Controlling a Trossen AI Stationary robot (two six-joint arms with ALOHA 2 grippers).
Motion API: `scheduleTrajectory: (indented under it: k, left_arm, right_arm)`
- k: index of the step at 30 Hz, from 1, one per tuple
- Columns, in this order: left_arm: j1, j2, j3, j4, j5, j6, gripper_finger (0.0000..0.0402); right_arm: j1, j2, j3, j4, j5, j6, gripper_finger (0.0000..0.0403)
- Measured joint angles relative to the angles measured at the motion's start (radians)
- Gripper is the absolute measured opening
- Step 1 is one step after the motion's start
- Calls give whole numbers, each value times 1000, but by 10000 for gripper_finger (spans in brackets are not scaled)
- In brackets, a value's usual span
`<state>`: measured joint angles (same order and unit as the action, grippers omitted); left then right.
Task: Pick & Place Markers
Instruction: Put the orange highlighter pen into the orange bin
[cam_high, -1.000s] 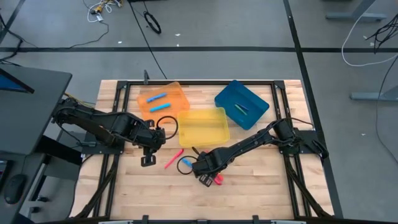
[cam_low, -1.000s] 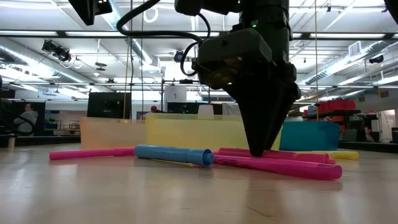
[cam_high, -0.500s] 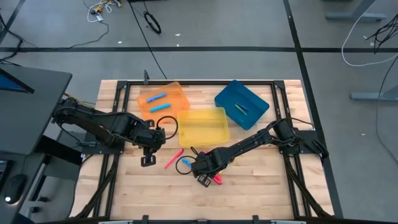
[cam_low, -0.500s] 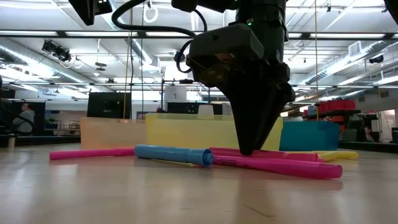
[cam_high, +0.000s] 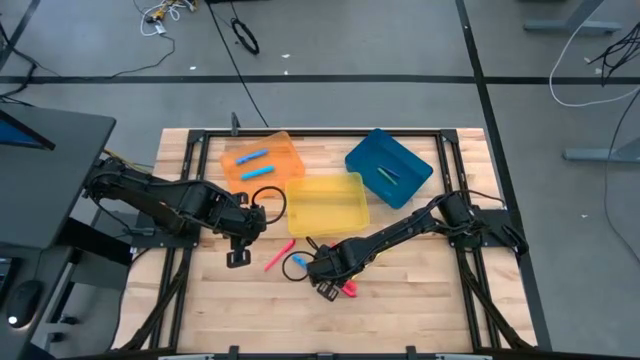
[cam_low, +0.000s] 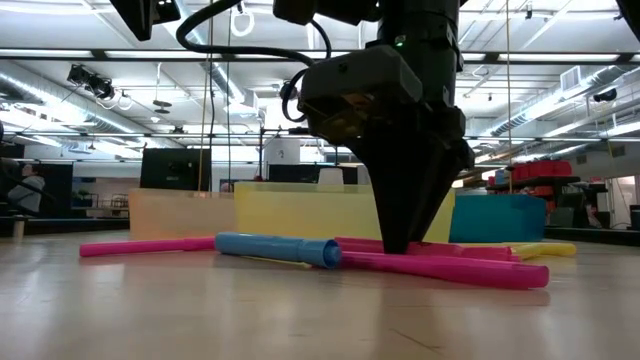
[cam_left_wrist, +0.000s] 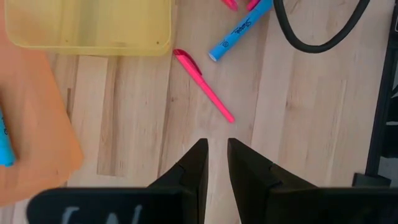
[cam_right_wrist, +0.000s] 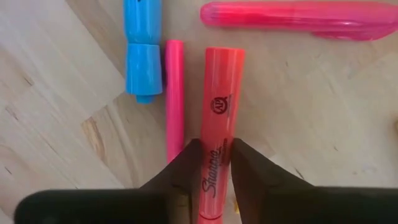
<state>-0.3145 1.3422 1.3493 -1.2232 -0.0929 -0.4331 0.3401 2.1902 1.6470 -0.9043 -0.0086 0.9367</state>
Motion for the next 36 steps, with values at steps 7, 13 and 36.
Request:
scheduleTrajectory:
  k: [7,13,36]
  left_arm:
    - [0,0,0,0,0,0,64]
    - [0,0,0,0,0,0,64]
    - [4,0,0,1,-19,1,64]
  right_arm:
    - [0,-15,-1,-31,-8,-3,43]
    - [2,-58,-2,-67,-10,-3,35]
    - [-12,-109,0,-22,0,-7,167]
